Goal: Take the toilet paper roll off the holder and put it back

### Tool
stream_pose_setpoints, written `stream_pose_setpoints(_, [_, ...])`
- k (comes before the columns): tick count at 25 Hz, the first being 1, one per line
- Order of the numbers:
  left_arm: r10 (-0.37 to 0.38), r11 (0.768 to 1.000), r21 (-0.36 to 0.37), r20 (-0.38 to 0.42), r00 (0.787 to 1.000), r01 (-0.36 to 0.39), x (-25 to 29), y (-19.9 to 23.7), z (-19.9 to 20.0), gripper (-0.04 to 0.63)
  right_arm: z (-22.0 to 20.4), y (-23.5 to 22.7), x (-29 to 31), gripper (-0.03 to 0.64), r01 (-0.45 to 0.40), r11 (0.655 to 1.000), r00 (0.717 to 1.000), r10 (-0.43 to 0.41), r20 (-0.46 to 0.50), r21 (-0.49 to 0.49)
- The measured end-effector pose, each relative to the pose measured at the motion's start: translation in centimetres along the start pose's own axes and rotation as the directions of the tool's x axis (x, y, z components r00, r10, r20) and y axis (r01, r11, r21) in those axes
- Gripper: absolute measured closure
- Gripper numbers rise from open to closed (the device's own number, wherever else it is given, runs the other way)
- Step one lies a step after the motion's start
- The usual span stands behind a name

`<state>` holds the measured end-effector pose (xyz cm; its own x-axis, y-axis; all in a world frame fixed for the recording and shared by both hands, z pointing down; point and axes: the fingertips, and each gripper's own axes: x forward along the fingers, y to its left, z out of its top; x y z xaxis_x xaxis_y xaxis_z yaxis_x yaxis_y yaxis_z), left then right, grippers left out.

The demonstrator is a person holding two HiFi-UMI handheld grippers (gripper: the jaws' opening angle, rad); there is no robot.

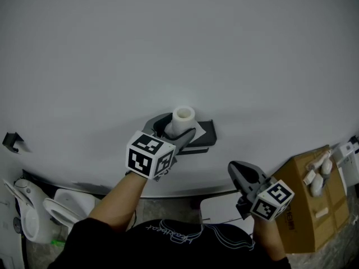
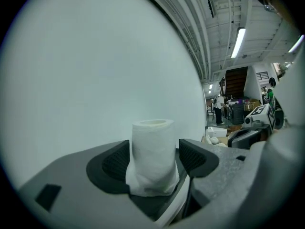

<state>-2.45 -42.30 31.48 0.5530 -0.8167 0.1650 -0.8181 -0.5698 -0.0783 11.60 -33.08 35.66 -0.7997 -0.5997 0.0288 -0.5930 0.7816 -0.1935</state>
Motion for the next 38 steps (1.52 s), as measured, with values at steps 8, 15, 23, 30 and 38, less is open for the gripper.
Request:
stream_pose_setpoints(8, [-0.018, 1.000, -0.023, -0.048, 0.999, 0.017, 0.9, 0.3, -1.0, 0.287, 0.0, -0.7, 0.6, 0.612, -0.010, 1.000, 1.000, 0.010, -0.009, 0.000])
stream_pose_setpoints(15, [-0.022, 1.000, -0.015, -0.049, 0.999, 0.022, 0.7, 0.3, -1.0, 0.319, -0.4, -0.8, 0.8, 0.612, -0.011, 1.000, 1.000, 0.011, -0.016, 0.003])
stream_pose_setpoints(23, [-0.044, 0.999, 0.005, -0.072, 0.996, 0.045, 0.6, 0.2, -1.1, 0.325, -1.1, -0.7, 1.4, 0.612, -0.018, 1.000, 0.999, 0.018, -0.031, 0.012])
stream_pose_setpoints(30, [-0.043, 0.998, 0.035, -0.069, 0.997, 0.046, 0.3, 0.0, -0.5, 0.327, -1.3, -0.6, 1.7, 0.612, -0.026, 0.999, 0.999, 0.026, -0.035, 0.020])
stream_pose_setpoints(38, [-0.047, 0.998, 0.042, -0.027, 0.999, 0.048, -0.8, -0.2, 1.0, 0.325, -1.1, 0.0, 1.9, 0.612, -0.030, 0.999, 0.999, 0.031, -0.034, 0.012])
